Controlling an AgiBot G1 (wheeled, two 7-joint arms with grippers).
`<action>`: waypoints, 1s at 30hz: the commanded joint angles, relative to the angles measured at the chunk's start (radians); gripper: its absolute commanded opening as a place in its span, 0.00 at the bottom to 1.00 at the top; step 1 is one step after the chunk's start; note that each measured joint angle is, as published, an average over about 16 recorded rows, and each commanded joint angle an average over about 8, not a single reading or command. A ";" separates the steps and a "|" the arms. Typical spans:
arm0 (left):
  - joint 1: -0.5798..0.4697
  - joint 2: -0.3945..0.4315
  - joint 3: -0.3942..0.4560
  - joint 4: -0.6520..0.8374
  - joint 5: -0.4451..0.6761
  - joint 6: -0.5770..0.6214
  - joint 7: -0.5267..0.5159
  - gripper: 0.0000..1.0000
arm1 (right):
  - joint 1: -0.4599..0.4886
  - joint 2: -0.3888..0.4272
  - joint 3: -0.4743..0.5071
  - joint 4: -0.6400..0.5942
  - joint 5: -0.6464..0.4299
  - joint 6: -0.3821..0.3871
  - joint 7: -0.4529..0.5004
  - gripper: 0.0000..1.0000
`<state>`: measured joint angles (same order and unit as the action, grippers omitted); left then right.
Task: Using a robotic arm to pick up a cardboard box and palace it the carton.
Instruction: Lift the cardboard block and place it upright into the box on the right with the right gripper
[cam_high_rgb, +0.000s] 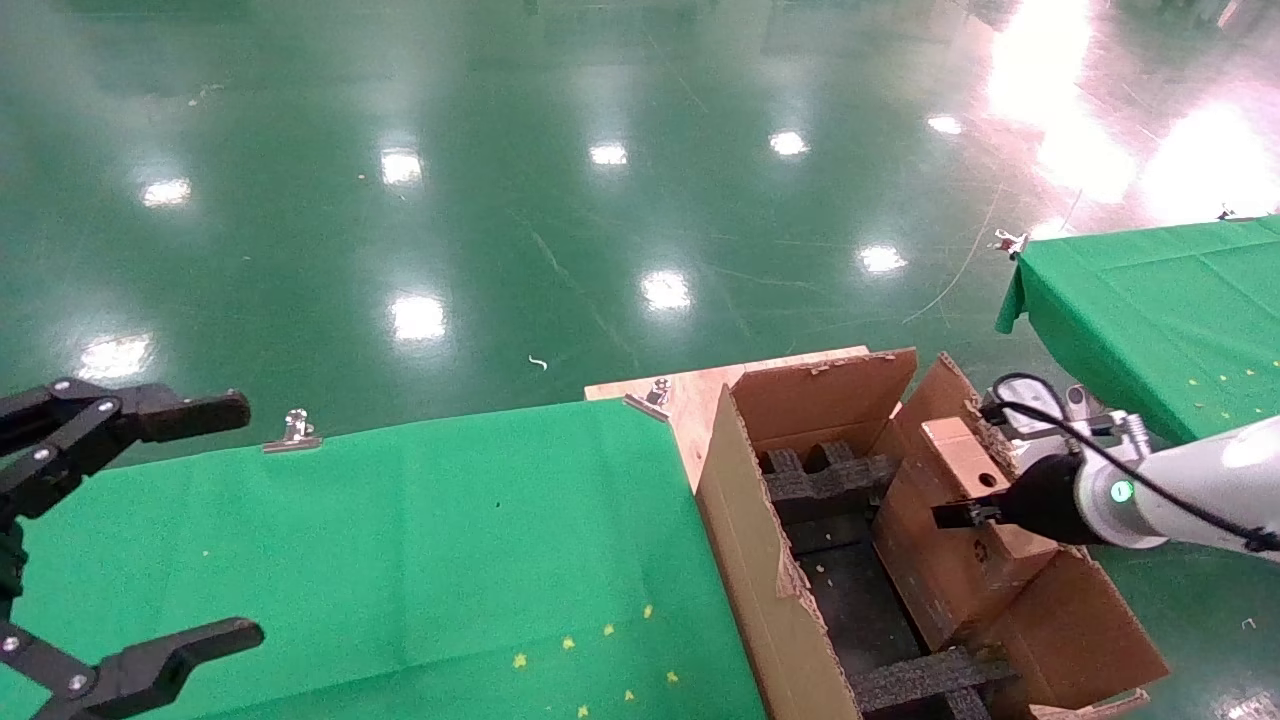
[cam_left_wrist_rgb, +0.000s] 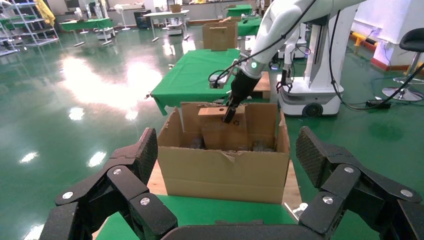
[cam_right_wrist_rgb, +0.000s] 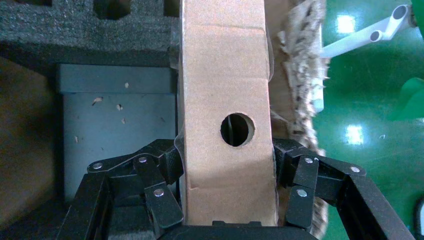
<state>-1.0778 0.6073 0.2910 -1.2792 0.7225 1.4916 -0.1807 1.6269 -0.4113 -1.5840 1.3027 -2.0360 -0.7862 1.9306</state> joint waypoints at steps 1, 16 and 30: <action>0.000 0.000 0.000 0.000 0.000 0.000 0.000 1.00 | -0.016 -0.013 -0.005 -0.009 -0.012 0.016 0.014 0.00; 0.000 0.000 0.001 0.000 -0.001 0.000 0.000 1.00 | -0.104 -0.099 -0.037 -0.147 0.043 0.083 -0.030 0.00; 0.000 -0.001 0.002 0.000 -0.001 -0.001 0.001 1.00 | -0.139 -0.152 -0.044 -0.252 0.138 0.087 -0.109 0.26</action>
<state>-1.0780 0.6066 0.2928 -1.2791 0.7213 1.4908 -0.1798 1.4896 -0.5610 -1.6278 1.0555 -1.9010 -0.6994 1.8267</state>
